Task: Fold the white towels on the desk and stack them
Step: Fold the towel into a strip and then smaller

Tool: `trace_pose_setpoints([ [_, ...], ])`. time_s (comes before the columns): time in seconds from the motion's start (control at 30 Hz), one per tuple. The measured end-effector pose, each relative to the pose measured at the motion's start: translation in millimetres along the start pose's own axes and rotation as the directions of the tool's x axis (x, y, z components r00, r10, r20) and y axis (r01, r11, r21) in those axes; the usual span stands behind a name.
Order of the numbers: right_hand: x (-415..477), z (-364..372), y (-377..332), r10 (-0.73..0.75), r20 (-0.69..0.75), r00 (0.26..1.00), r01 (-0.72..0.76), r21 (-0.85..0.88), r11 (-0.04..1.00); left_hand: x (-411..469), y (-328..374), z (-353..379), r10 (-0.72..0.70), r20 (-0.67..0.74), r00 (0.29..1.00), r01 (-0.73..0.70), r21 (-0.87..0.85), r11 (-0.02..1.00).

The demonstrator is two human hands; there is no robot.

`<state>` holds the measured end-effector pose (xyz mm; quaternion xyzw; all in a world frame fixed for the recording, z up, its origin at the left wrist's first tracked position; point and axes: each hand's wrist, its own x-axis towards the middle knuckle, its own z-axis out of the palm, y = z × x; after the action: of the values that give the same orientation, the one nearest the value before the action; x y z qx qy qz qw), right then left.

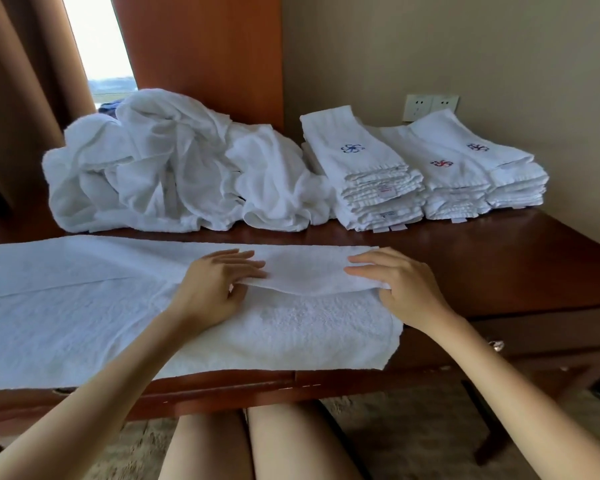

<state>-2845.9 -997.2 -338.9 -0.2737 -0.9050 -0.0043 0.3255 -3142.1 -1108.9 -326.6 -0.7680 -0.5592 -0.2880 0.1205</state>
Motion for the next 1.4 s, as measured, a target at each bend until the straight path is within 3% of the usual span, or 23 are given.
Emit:
trace_pose_setpoints([
  [0.17, 2.2, 2.0, 6.6, 0.150, 0.087, 0.985, -0.152, 0.026, 0.988, 0.0, 3.6, -0.2, 0.023, 0.105, 0.994, -0.017, -0.065, 0.998],
  [0.27, 3.2, -0.4, 10.2, 0.221, -0.066, 0.973, -0.223, -0.025, 0.974, -1.3, 4.1, -1.0, 0.062, 0.126, 0.990, -0.051, -0.091, 0.995],
  [0.37, 5.5, -4.7, 20.8, 0.448, -0.210, 0.869, -0.438, 0.095, 0.894, 0.1, 2.1, -0.4, 0.075, 0.179, 0.981, -0.061, -0.086, 0.994],
  [0.5, 18.5, -2.3, 28.9, 0.697, 0.040, 0.716, -0.698, 0.082, 0.712, 2.9, -0.7, 1.8, 0.091, 0.231, 0.969, -0.068, -0.106, 0.992],
  [0.7, 30.7, 4.2, 28.0, 0.711, 0.157, 0.686, -0.719, 0.298, 0.628, 2.0, -1.5, 2.8, 0.110, 0.212, 0.971, -0.086, -0.116, 0.989],
  [0.87, 37.7, 8.2, 28.1, 0.674, 0.176, 0.718, -0.679, 0.391, 0.621, 3.0, -1.1, 2.2, 0.139, 0.215, 0.967, -0.115, -0.122, 0.986],
  [1.17, 48.3, 14.0, 25.9, 0.683, 0.173, 0.709, -0.702, 0.266, 0.661, 4.6, -1.2, 2.5, 0.201, 0.241, 0.950, -0.177, -0.117, 0.977],
  [1.3, 45.5, 9.0, 19.7, 0.701, 0.241, 0.671, -0.725, 0.410, 0.553, 4.7, -1.9, 3.0, 0.205, 0.231, 0.951, -0.181, -0.121, 0.976],
  [1.4, 38.5, 2.1, 15.2, 0.664, 0.302, 0.684, -0.716, 0.455, 0.530, 4.5, -1.6, 3.3, 0.202, 0.223, 0.954, -0.181, -0.112, 0.977],
])
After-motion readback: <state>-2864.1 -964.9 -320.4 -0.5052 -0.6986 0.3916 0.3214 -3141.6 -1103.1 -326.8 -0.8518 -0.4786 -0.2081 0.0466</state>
